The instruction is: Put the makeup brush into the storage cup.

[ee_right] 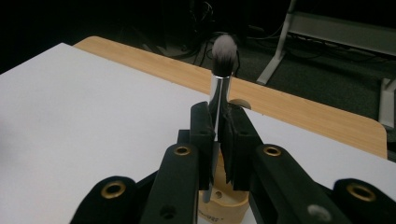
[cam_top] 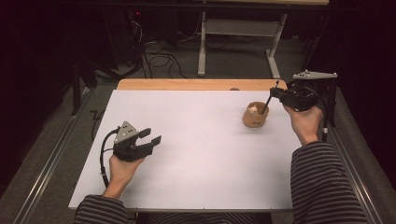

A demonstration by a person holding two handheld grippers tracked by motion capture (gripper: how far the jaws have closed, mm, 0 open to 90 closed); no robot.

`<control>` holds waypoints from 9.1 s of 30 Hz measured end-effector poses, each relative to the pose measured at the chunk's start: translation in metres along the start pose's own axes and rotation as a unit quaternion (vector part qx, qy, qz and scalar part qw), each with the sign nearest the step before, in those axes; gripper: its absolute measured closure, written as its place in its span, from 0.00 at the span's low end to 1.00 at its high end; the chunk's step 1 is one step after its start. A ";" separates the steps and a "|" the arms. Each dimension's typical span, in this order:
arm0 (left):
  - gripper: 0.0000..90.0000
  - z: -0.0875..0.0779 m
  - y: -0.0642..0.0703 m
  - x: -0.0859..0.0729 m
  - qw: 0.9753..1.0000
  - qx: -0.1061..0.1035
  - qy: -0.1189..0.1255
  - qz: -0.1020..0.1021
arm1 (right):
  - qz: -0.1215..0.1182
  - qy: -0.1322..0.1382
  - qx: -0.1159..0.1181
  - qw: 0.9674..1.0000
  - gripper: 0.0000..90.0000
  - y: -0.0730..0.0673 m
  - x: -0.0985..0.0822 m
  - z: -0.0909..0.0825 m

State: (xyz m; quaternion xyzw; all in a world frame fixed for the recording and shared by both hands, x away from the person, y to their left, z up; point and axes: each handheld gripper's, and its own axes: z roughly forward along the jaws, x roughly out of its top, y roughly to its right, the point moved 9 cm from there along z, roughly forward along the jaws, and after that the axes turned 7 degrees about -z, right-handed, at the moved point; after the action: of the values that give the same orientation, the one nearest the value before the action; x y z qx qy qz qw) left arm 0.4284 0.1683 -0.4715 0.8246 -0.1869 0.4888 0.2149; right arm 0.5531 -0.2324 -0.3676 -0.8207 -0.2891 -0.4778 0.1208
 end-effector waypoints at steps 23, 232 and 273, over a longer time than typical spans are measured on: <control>0.53 -0.001 -0.001 0.000 1.000 0.000 0.002 -0.003 | 0.007 -0.016 -0.023 1.000 0.95 0.011 -0.006 0.027; 0.54 -0.007 -0.001 0.005 1.000 0.001 0.020 -0.004 | 0.027 0.047 0.062 0.997 0.62 -0.083 -0.117 -0.051; 0.53 -0.005 -0.002 -0.005 1.000 -0.006 0.005 -0.028 | 0.013 0.013 0.035 0.999 0.60 -0.076 -0.145 -0.032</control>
State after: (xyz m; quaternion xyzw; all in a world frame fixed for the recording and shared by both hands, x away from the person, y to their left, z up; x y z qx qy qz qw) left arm 0.4235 0.1736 -0.4739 0.8259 -0.1655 0.4851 0.2349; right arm 0.4303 -0.2384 -0.4811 -0.8136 -0.2931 -0.4761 0.1596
